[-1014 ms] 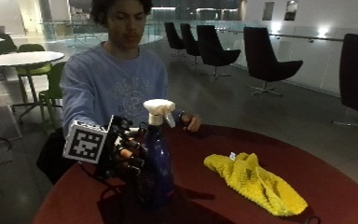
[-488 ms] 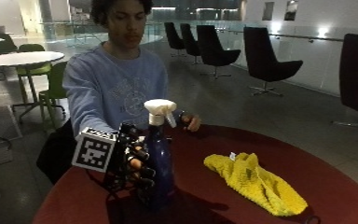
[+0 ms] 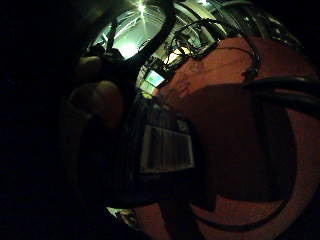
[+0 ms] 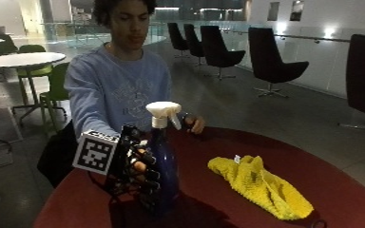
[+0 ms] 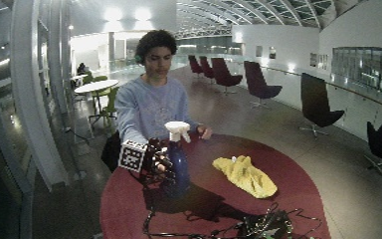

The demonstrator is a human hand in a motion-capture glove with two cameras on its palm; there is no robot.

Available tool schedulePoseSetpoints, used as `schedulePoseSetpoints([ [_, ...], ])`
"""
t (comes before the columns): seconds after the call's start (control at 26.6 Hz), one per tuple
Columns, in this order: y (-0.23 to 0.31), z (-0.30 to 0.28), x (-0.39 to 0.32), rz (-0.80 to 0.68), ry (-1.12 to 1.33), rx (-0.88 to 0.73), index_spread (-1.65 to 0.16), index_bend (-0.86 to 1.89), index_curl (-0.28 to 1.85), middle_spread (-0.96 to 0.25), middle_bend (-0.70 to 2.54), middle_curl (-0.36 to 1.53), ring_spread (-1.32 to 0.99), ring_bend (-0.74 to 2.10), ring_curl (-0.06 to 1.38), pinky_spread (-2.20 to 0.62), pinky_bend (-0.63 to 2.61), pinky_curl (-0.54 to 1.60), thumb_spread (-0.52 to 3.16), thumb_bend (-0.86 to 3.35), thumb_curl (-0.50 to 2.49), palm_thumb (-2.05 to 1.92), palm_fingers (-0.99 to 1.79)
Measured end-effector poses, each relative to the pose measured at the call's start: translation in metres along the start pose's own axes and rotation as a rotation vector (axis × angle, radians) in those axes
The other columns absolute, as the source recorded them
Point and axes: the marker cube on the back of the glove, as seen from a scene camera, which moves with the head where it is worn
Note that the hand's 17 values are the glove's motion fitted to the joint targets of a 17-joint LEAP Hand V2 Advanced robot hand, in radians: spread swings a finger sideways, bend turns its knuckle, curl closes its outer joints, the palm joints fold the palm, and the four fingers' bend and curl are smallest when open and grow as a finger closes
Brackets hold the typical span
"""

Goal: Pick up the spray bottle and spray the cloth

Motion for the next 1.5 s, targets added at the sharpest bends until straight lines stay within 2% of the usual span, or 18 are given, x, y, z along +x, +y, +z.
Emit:
schedulePoseSetpoints([
  [0.26, -0.003, -0.001, -0.001, -0.02, -0.022, -0.047, -0.3, 0.12, 0.2, -0.02, 0.28, 0.39, 0.0, 0.53, 0.35, 0.2, 0.47, 0.34, 0.87, 0.0, 0.51, 0.98, 0.78],
  [0.6, -0.006, 0.014, -0.018, -0.095, -0.137, -0.469, -0.3, 0.11, 0.22, -0.04, 0.27, 0.4, -0.02, 0.52, 0.35, 0.18, 0.43, 0.34, 0.85, -0.02, 0.56, 0.98, 0.85],
  [0.75, -0.005, 0.022, -0.028, -0.118, -0.143, -0.589, -0.3, 0.11, 0.23, -0.04, 0.26, 0.4, -0.03, 0.52, 0.35, 0.17, 0.41, 0.34, 0.84, -0.02, 0.57, 0.98, 0.86],
  [1.09, -0.005, 0.036, -0.047, -0.101, -0.232, -0.66, -0.3, 0.1, 0.23, -0.04, 0.25, 0.4, -0.04, 0.5, 0.35, 0.16, 0.4, 0.34, 0.82, -0.02, 0.61, 0.97, 0.88],
  [1.5, -0.004, 0.04, -0.053, -0.075, -0.196, -0.662, -0.3, 0.1, 0.23, -0.04, 0.23, 0.4, -0.04, 0.49, 0.35, 0.16, 0.39, 0.35, 0.81, -0.02, 0.64, 0.96, 0.89],
])
